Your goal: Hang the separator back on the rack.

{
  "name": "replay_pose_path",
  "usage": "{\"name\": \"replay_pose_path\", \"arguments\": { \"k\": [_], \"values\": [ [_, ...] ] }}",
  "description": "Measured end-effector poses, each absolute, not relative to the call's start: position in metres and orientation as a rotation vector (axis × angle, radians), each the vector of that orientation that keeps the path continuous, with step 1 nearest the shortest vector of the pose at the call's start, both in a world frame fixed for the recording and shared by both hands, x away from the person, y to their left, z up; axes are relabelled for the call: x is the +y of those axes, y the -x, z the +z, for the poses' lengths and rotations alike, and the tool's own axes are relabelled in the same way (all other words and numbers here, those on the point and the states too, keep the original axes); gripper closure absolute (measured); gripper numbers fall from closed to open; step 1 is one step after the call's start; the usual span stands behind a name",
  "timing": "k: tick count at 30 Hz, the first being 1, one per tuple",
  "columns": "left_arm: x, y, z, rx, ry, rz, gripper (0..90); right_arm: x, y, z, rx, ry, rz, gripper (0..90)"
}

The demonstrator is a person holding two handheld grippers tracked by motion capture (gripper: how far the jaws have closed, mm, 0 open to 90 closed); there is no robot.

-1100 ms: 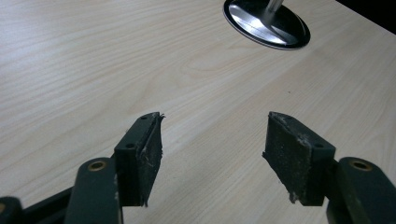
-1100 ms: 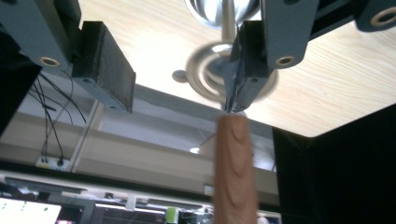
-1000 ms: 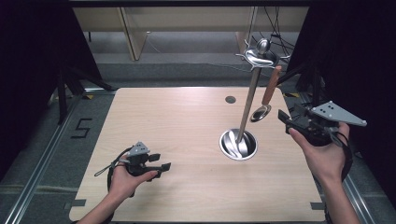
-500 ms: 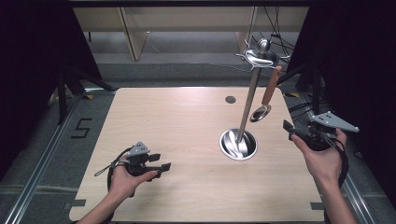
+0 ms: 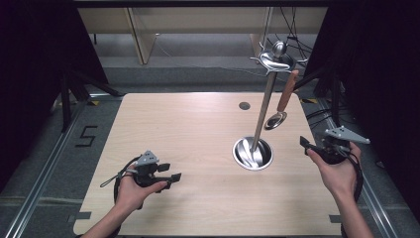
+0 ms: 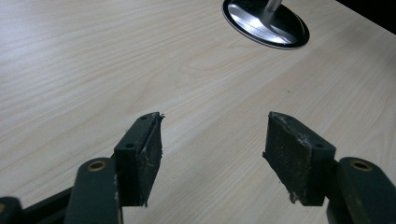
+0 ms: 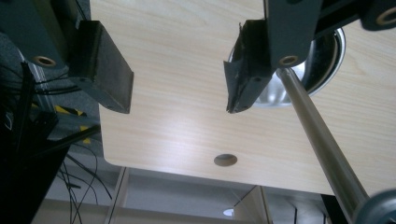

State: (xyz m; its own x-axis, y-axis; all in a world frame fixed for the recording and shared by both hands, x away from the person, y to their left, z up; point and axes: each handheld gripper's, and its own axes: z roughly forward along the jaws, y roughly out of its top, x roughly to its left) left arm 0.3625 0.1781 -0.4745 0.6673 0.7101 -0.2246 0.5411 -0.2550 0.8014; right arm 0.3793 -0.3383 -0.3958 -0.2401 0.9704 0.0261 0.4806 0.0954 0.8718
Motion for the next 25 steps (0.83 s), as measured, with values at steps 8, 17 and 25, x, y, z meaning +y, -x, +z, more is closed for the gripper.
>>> {"name": "replay_pose_path", "arguments": {
  "k": [8, 17, 25],
  "values": [
    [0.179, -0.363, -0.474, 0.973, -1.937, 0.218, 35.8, -0.341, -0.381, -0.408, 1.809, -1.470, 1.045, 41.2],
    [0.179, -0.363, -0.474, 0.971, -1.942, 0.215, 35.7, -0.343, -0.384, -0.421, 1.829, -1.499, 1.019, 40.9],
    [0.178, -0.363, -0.474, 0.969, -1.937, 0.209, 35.6, -0.342, -0.377, -0.426, 1.812, -1.518, 1.033, 41.6]
  ]
}}
